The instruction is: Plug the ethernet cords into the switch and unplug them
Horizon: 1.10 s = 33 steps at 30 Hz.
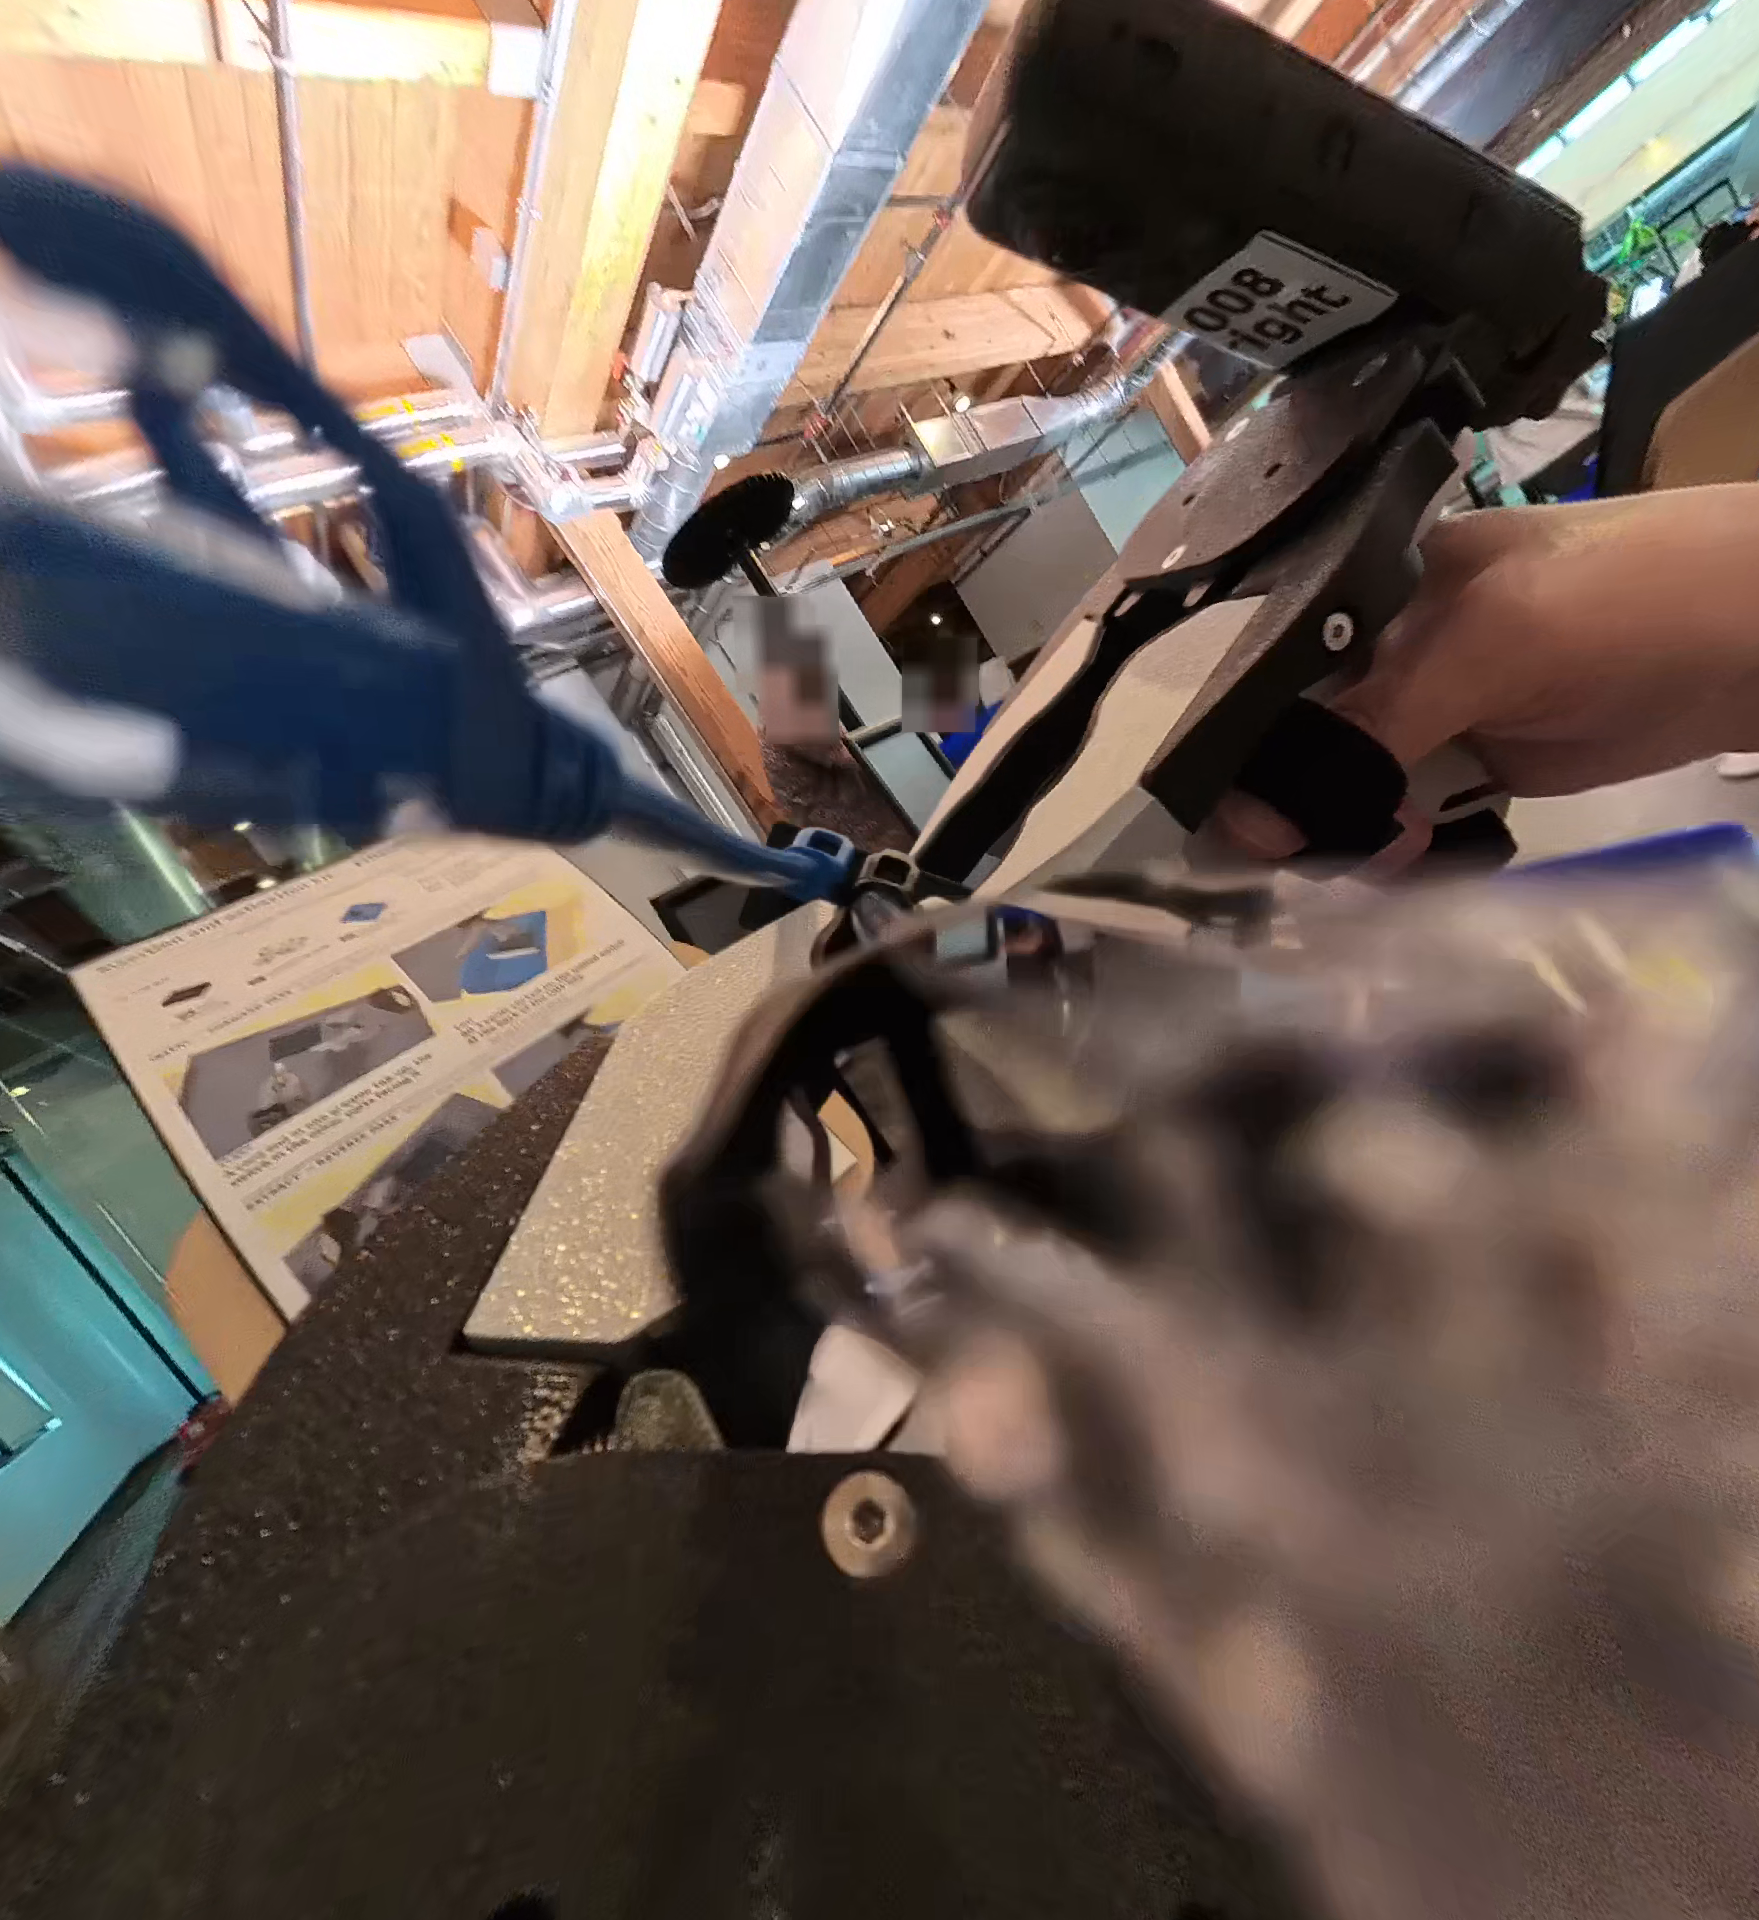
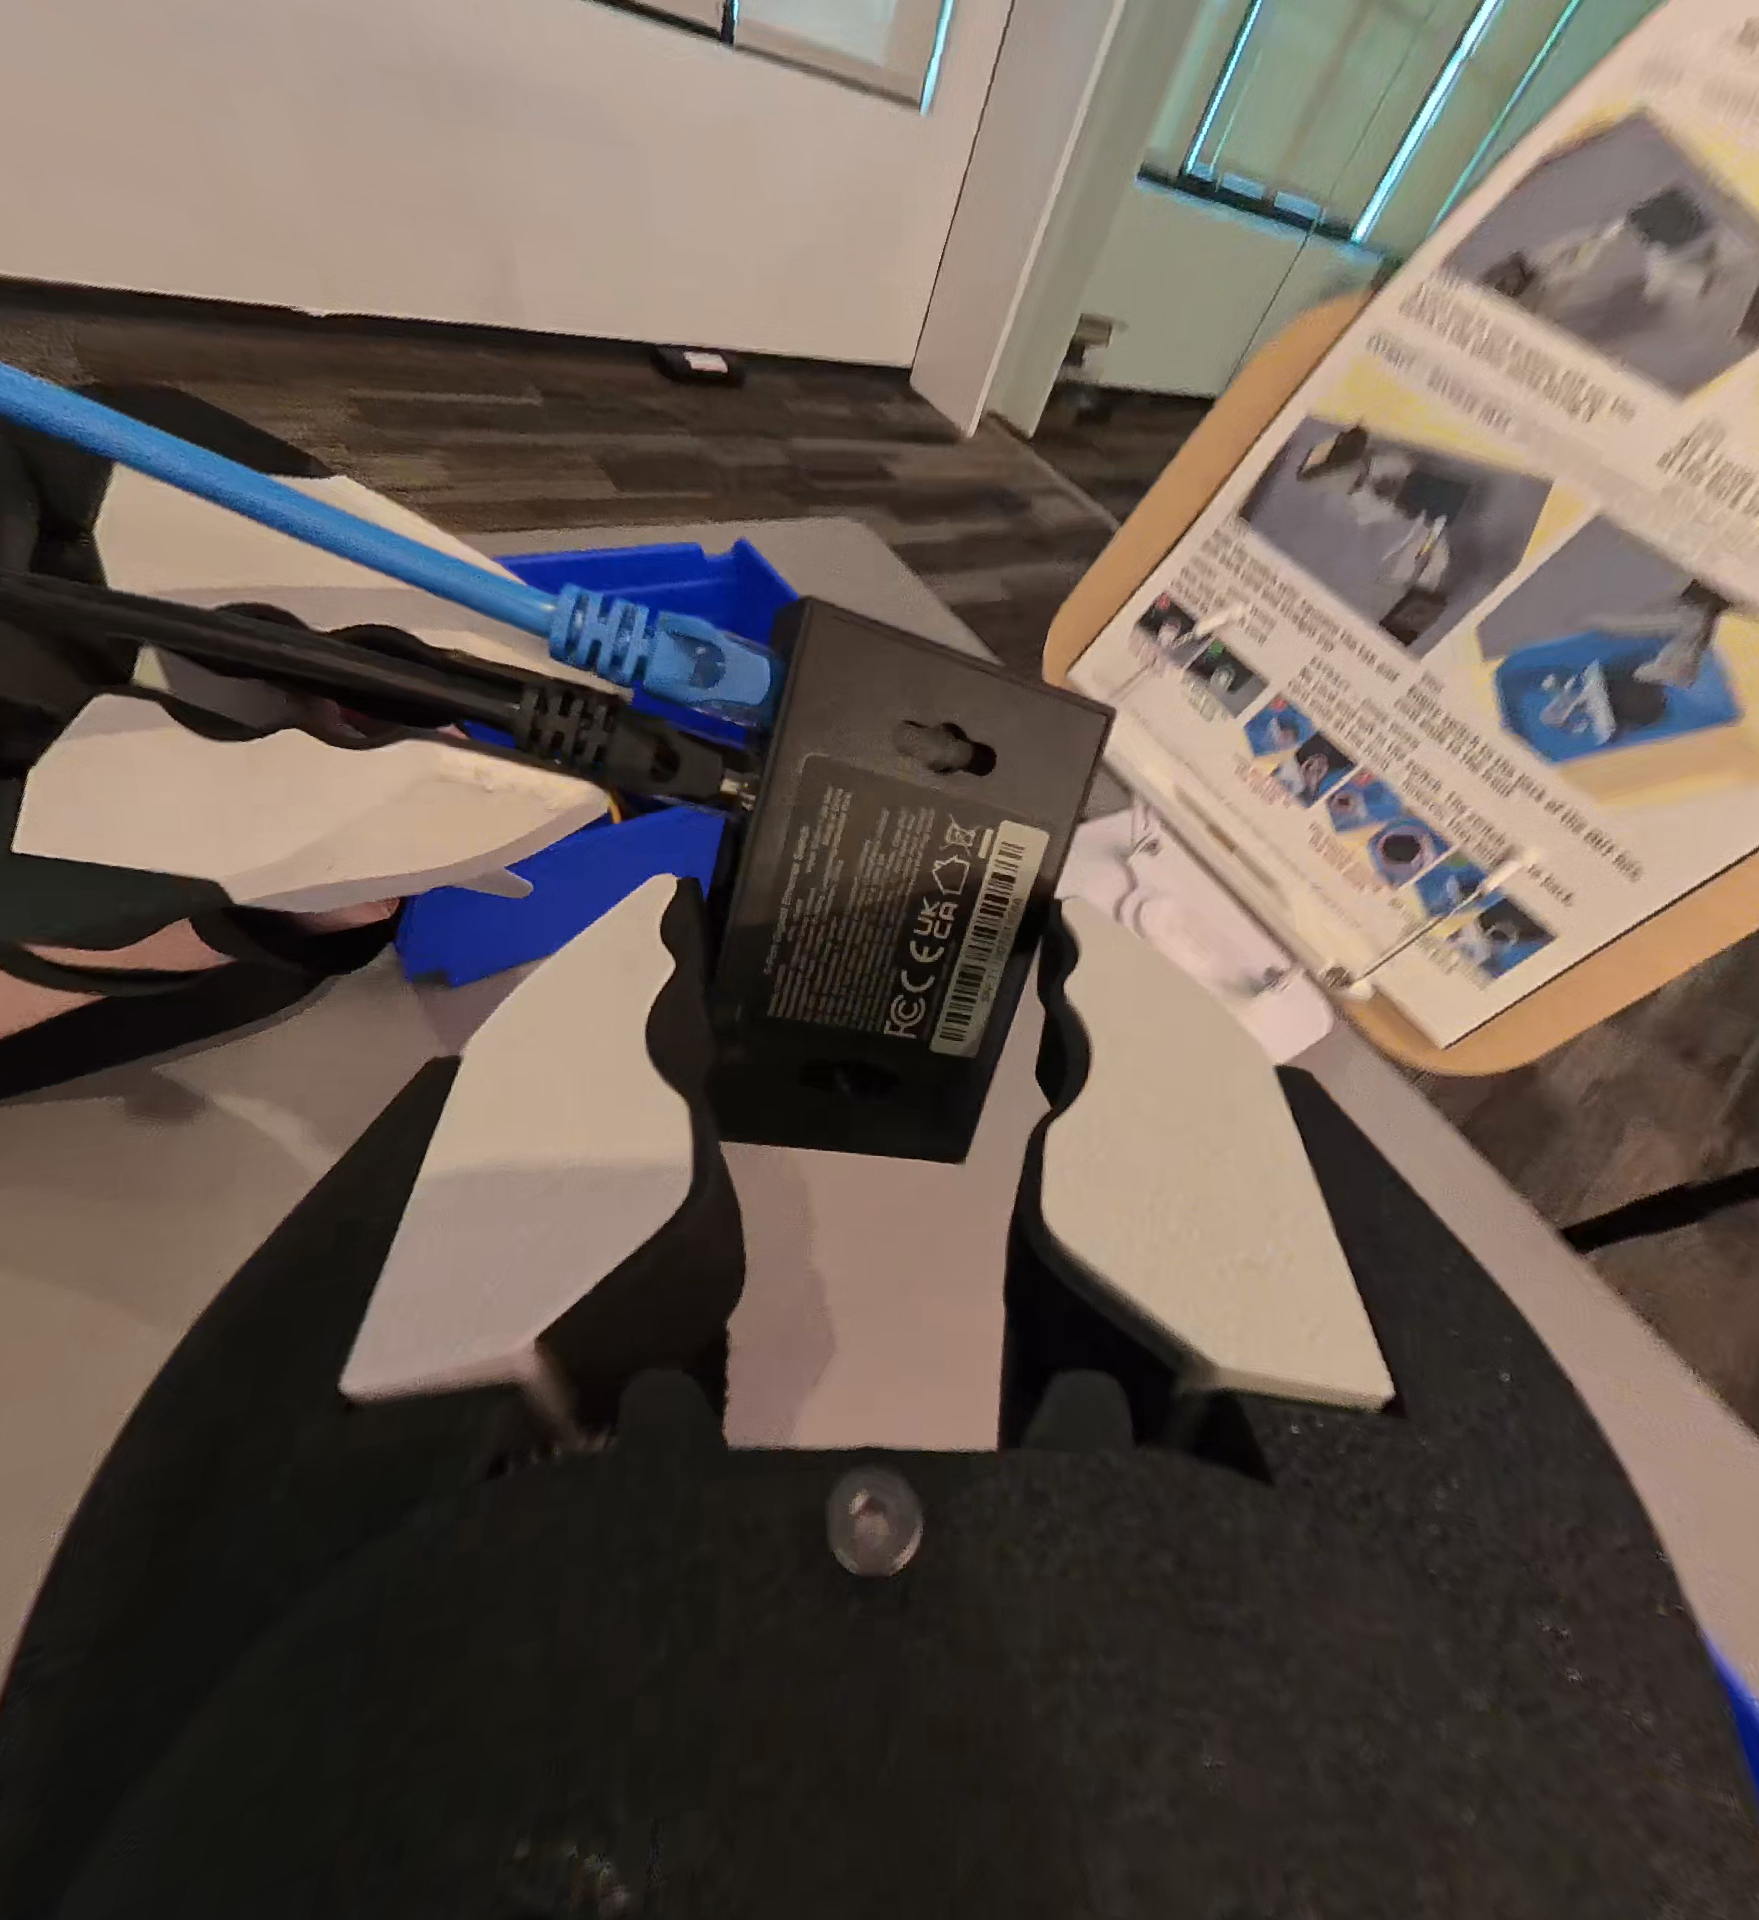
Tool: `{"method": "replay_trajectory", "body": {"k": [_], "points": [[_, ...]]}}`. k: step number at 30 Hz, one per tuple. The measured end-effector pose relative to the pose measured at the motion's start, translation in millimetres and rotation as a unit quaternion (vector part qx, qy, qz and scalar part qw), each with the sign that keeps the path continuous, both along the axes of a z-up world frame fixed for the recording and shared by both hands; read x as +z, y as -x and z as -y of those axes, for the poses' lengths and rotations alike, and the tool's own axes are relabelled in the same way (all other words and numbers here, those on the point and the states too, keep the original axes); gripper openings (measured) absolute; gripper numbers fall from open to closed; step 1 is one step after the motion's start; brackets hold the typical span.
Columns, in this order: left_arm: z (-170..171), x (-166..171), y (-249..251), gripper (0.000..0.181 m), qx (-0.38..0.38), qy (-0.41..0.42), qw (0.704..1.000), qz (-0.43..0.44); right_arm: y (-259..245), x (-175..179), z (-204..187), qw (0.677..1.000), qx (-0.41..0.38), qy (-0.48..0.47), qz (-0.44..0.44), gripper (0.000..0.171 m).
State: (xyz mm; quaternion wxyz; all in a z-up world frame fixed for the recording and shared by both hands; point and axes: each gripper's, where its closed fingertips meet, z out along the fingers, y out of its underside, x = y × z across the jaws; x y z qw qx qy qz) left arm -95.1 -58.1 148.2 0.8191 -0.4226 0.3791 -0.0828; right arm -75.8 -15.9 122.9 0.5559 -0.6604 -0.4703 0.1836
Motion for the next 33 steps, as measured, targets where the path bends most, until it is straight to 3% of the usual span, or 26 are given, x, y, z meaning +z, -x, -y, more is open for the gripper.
{"method": "replay_trajectory", "body": {"k": [7,12,22,24,28,33], "points": [[-50,-71,-19,0.010,-0.024,0.146,0.989,-0.032,-31,-88,-54,0.983,-0.091,0.159,0.005,0.059],[-65,-101,-23,0.010,-0.023,0.177,0.983,-0.052,-46,-148,-79,0.953,-0.139,0.270,0.004,0.059],[-21,-25,-6,0.010,-0.034,0.101,0.994,-0.019,-56,-251,-76,0.881,-0.155,0.377,0.240,0.059],[-15,-14,0,0.010,-0.036,0.102,0.994,-0.016,-45,-260,-61,0.862,-0.115,0.436,0.230,0.059],[-4,-3,6,0.010,-0.064,0.135,0.989,-0.013,-23,-254,-44,0.811,-0.041,0.568,0.132,0.058],[-6,-20,4,0.010,-0.069,0.197,0.975,-0.074,-17,-246,-40,0.775,0.002,0.627,0.075,0.058]]}}
